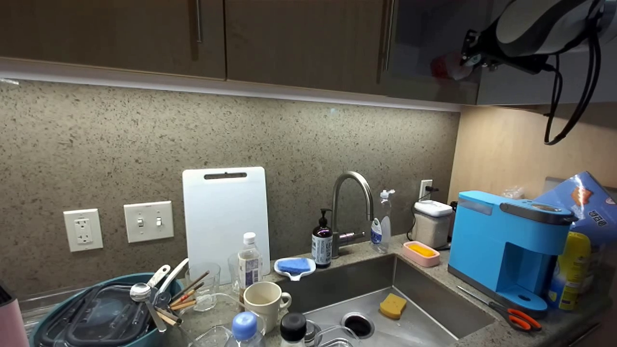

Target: Put the bottle with an orange label on the bottom shelf of the open cabinet

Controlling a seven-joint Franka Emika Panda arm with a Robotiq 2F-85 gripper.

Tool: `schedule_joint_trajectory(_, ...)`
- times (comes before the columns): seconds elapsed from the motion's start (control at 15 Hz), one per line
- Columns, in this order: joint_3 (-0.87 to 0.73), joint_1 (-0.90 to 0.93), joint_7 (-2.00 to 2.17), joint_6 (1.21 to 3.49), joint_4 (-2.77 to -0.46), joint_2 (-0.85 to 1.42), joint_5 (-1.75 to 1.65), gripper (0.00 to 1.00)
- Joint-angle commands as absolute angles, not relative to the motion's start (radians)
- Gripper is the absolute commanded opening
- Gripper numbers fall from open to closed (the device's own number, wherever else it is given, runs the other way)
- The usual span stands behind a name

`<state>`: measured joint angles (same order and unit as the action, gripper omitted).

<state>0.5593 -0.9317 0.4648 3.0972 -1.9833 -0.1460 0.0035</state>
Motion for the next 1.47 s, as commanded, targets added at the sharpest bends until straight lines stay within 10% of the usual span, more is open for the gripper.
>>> schedule_joint_trajectory(0.0,0.569,-0.98,0.499,3.06,-1.988,-0.139,-0.032,0.12)
schedule_joint_trajectory(0.07,0.572,-0.987,0.495,3.07,-1.989,-0.142,-0.04,0.12)
schedule_joint_trajectory(0.13,0.576,-0.996,0.498,3.076,-1.992,-0.144,-0.054,0.62)
schedule_joint_trajectory(0.6,0.573,-1.035,0.487,3.074,-1.986,-0.131,-0.057,0.99)
schedule_joint_trajectory(1.4,0.56,-1.003,0.465,3.092,-1.981,-0.128,-0.027,1.0)
